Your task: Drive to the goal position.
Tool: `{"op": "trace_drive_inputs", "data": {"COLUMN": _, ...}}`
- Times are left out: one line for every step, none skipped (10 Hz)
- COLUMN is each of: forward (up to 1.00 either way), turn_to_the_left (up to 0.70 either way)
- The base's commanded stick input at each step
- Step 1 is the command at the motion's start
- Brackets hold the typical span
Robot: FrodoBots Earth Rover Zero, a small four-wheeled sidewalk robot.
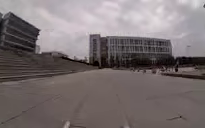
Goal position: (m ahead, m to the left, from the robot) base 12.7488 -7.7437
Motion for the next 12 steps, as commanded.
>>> {"op": "trace_drive_inputs", "data": {"forward": 0.70, "turn_to_the_left": 0.00}}
{"op": "trace_drive_inputs", "data": {"forward": 0.70, "turn_to_the_left": 0.00}}
{"op": "trace_drive_inputs", "data": {"forward": 0.70, "turn_to_the_left": 0.00}}
{"op": "trace_drive_inputs", "data": {"forward": 0.70, "turn_to_the_left": 0.00}}
{"op": "trace_drive_inputs", "data": {"forward": 0.70, "turn_to_the_left": 0.00}}
{"op": "trace_drive_inputs", "data": {"forward": 0.70, "turn_to_the_left": 0.00}}
{"op": "trace_drive_inputs", "data": {"forward": 0.70, "turn_to_the_left": 0.00}}
{"op": "trace_drive_inputs", "data": {"forward": 0.70, "turn_to_the_left": 0.00}}
{"op": "trace_drive_inputs", "data": {"forward": 0.70, "turn_to_the_left": 0.00}}
{"op": "trace_drive_inputs", "data": {"forward": 0.70, "turn_to_the_left": 0.00}}
{"op": "trace_drive_inputs", "data": {"forward": 0.70, "turn_to_the_left": 0.00}}
{"op": "trace_drive_inputs", "data": {"forward": 0.70, "turn_to_the_left": 0.00}}
